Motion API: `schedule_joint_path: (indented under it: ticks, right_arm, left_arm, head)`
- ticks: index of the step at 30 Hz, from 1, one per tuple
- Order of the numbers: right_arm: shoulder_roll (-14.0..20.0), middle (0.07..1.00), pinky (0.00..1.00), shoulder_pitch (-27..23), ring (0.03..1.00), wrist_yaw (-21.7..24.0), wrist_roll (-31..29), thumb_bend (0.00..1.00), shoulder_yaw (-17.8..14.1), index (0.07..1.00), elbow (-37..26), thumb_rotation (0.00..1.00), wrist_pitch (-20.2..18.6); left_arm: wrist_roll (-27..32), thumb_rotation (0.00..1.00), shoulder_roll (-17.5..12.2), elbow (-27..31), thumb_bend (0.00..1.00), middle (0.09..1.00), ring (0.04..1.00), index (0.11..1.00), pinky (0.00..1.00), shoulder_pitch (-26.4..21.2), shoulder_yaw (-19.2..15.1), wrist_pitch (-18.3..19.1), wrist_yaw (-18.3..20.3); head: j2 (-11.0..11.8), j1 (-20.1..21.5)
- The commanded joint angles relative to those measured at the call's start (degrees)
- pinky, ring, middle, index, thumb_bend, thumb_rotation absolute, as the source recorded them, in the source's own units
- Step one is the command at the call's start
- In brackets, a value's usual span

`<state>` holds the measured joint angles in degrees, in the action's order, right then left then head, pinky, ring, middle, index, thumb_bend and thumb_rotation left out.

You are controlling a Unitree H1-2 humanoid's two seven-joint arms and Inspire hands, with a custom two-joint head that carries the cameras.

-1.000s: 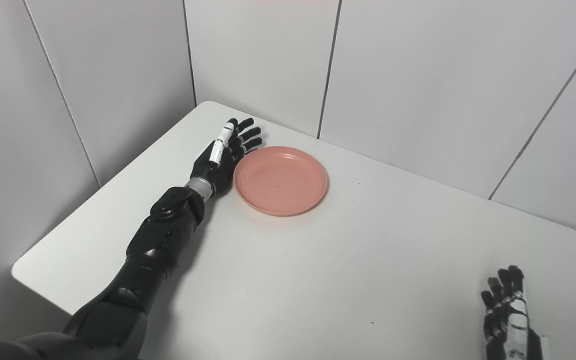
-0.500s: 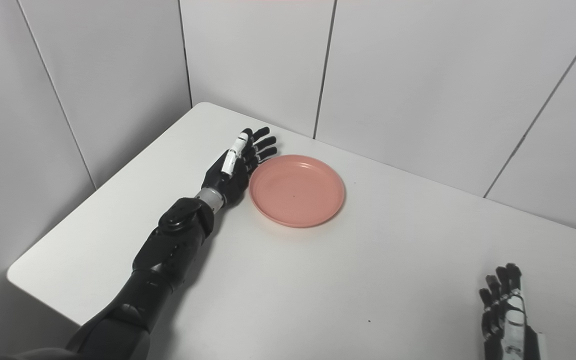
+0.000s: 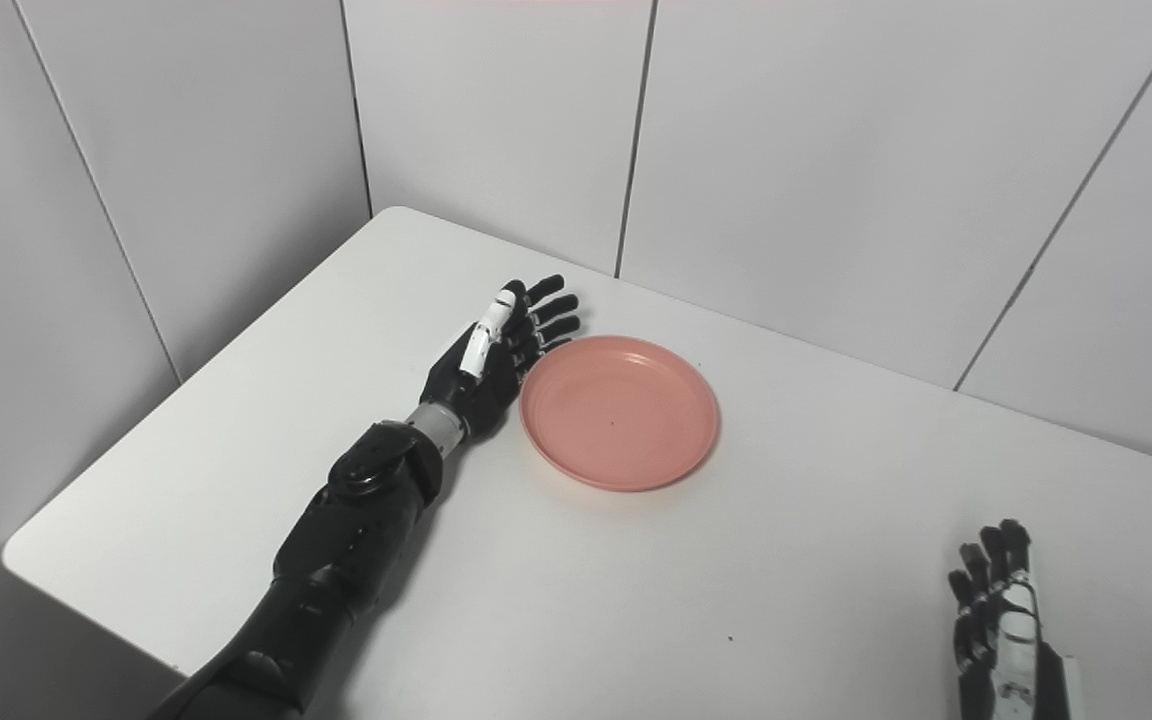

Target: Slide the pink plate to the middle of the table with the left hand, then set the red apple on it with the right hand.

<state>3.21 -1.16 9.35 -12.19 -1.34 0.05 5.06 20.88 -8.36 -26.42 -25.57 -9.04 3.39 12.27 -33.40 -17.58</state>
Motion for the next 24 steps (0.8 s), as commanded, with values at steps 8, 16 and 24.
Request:
schedule_joint_path:
  ticks: [8, 16, 24]
  right_arm:
    - [-1.3, 0.997, 1.00, 4.1, 0.988, 0.7, -0.5, 0.23, 0.2, 1.000, 4.9, 1.00, 2.3]
    - [-1.6, 0.995, 1.00, 4.2, 0.982, -0.1, 0.5, 0.23, 0.6, 1.000, 4.0, 1.00, 1.5]
    - [-2.3, 0.986, 1.00, 4.3, 0.971, -0.7, 0.9, 0.24, 0.7, 1.000, 3.6, 1.00, 1.5]
  left_arm:
    - [-1.1, 1.00, 3.7, -1.3, 0.38, 0.862, 0.857, 0.853, 0.85, 2.2, 1.9, 2.3, -0.6]
    - [-1.2, 1.00, 5.8, 0.6, 0.37, 0.869, 0.869, 0.861, 0.86, 2.7, 2.9, 3.0, -0.6]
    - [-2.2, 1.00, 8.2, 4.4, 0.36, 0.882, 0.880, 0.876, 0.88, 3.8, 4.7, 4.4, -1.9]
  head:
    - [-0.8, 1.1]
    - [-1.8, 2.7]
    - [-2.7, 4.3]
